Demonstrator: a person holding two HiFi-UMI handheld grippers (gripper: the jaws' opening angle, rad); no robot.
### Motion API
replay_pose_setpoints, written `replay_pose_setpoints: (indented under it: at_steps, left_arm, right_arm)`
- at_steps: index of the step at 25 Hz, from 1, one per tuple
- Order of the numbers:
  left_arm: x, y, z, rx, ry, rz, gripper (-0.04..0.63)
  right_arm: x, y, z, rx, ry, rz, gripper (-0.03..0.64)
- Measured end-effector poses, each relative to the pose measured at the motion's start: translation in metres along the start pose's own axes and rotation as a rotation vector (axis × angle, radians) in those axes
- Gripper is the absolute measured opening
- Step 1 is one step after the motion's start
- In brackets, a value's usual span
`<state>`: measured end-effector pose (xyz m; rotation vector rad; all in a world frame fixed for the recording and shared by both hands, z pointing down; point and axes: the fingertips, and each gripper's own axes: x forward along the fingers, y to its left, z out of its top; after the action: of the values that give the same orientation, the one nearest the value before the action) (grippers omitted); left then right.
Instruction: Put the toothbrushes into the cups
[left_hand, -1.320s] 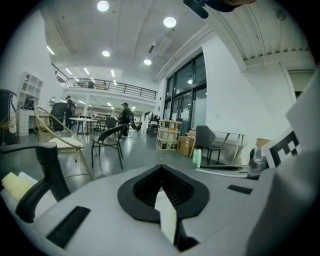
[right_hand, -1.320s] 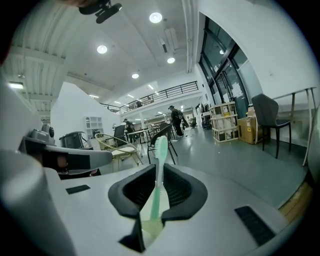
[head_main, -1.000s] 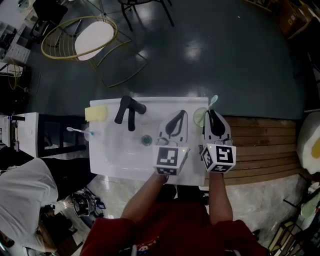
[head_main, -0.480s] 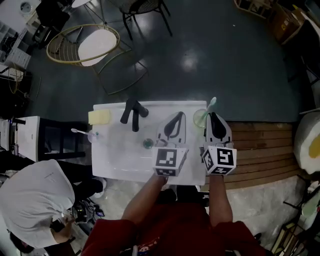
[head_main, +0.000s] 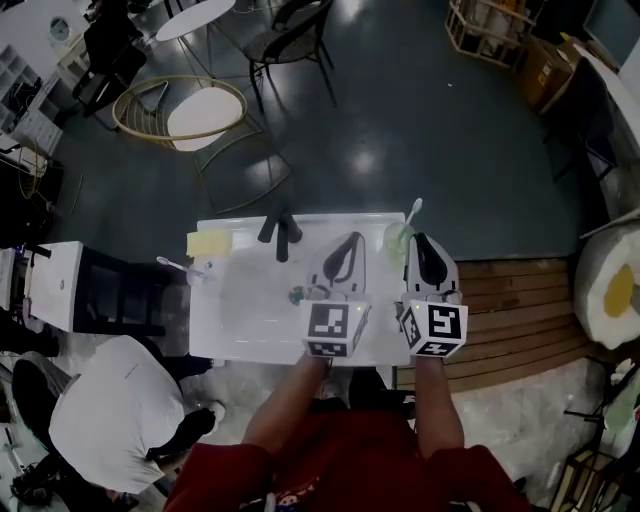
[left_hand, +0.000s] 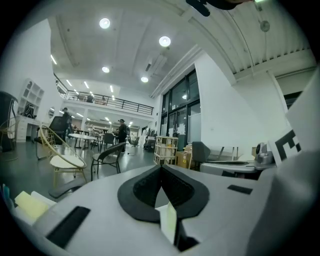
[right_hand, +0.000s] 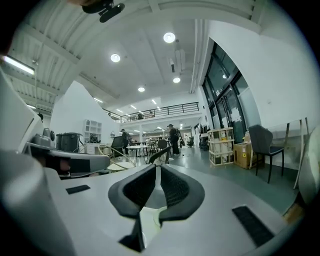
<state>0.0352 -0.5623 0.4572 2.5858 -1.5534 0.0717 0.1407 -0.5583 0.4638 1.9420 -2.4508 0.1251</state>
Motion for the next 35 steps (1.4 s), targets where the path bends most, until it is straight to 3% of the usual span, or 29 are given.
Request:
replay_pose_setpoints:
  at_steps: [14, 26, 35]
  left_arm:
    - [-0.102, -0.009, 0.056, 0.053, -0.144, -0.031, 0.028]
    - [-0.169, -0.004, 0.071, 0.073, -0.192, -0.028, 0.028]
    - [-0.196, 0.004, 0.069, 0.082, -0.2, -0.011, 0.028]
  right_arm:
    - [-0.087, 0.074, 0.063, -0.101, -0.136, 0.017, 0.041]
    - [-0.133, 0.133, 0.085, -0.152, -0.179, 0.052, 0.029]
    - [-0.149, 0.148, 0.083, -0.153, -0.179, 0.038, 0.029]
